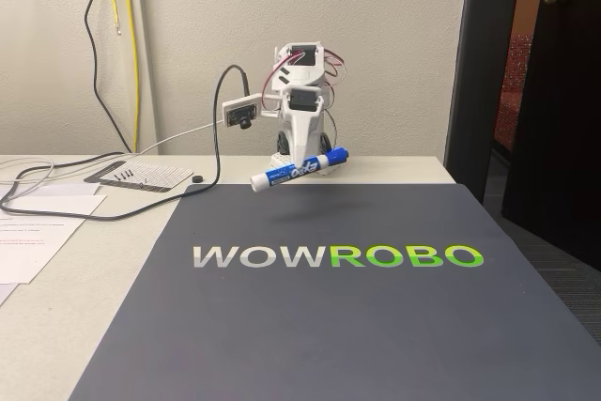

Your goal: Pick up the blue marker.

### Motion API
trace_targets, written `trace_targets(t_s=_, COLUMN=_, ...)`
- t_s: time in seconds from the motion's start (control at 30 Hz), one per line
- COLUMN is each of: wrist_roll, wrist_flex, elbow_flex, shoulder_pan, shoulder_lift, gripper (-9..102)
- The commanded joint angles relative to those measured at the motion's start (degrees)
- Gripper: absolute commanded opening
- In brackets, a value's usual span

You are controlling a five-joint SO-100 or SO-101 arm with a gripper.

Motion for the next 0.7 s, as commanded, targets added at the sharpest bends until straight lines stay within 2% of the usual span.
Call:
trace_targets(t_s=0.0, wrist_roll=1.1, wrist_flex=-1.0, elbow_flex=-0.2, shoulder_pan=0.9, shoulder_lift=1.8, gripper=0)
trace_targets(t_s=0.4, wrist_roll=3.6, wrist_flex=-1.7, elbow_flex=1.4, shoulder_pan=2.2, shoulder_lift=4.4, gripper=0)
trace_targets(t_s=0.67, wrist_roll=5.2, wrist_flex=-2.5, elbow_flex=1.5, shoulder_pan=-0.9, shoulder_lift=5.4, gripper=0)
